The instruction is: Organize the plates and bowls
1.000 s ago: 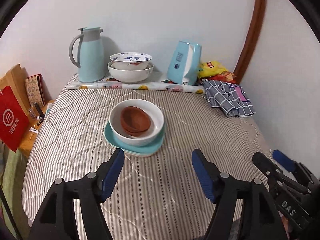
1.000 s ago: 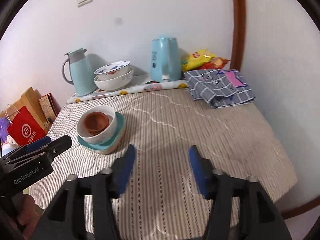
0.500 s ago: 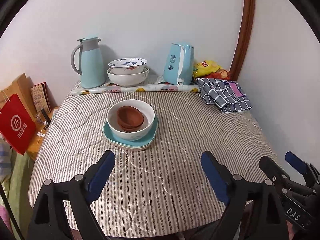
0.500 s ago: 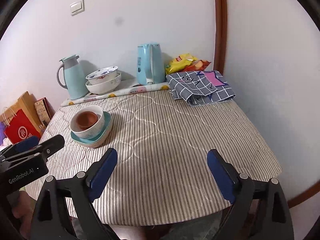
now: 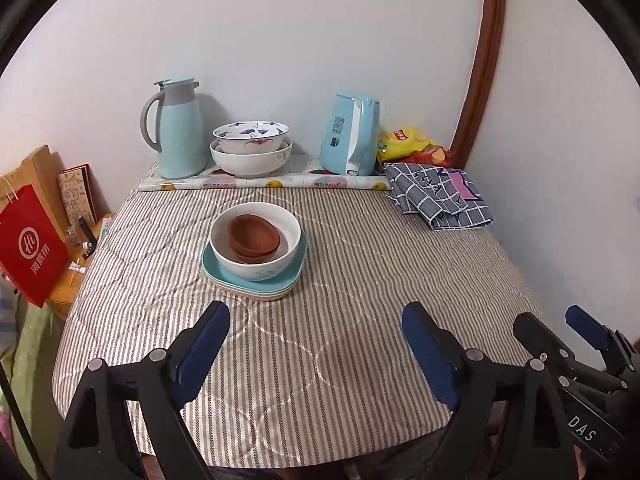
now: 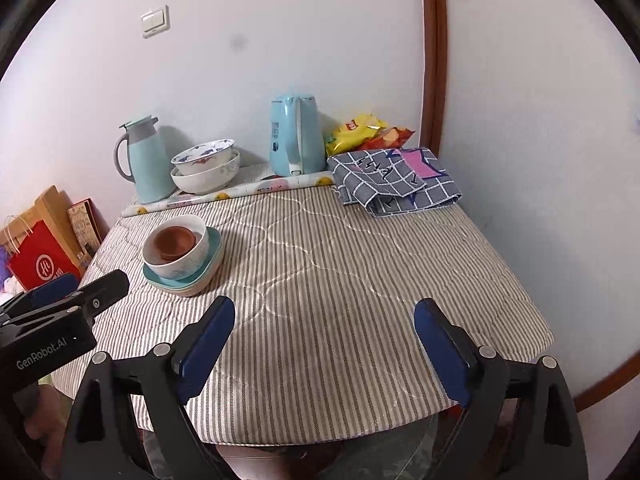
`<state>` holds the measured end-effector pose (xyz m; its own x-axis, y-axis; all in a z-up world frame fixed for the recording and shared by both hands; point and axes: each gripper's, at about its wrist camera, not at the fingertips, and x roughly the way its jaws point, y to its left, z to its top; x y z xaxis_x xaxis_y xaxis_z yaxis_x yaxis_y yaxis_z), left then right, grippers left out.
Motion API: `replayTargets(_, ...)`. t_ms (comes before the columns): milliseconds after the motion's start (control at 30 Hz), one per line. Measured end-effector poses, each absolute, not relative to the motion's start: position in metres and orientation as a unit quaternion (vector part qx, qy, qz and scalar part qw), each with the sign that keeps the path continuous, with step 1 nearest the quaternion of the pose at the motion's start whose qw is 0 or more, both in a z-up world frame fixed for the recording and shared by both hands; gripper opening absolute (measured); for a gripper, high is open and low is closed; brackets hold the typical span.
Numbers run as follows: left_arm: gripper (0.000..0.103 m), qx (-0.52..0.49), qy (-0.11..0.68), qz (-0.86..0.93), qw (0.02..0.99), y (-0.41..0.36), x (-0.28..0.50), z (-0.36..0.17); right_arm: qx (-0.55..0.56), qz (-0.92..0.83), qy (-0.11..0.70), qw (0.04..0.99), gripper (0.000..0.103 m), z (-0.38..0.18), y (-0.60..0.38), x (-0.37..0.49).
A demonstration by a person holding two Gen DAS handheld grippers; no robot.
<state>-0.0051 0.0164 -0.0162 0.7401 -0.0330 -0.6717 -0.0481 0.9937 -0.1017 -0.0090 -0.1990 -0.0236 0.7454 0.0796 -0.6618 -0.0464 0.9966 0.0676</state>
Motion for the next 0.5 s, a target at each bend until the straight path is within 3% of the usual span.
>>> replayTargets(500, 0.088, -0.054, 0.359, 0.003, 0.932, 0.0149, -0.0089, -0.0153, 0.025, 0.032, 0.352, 0.935, 0.090, -0.0209, -0.1991, -0.0124)
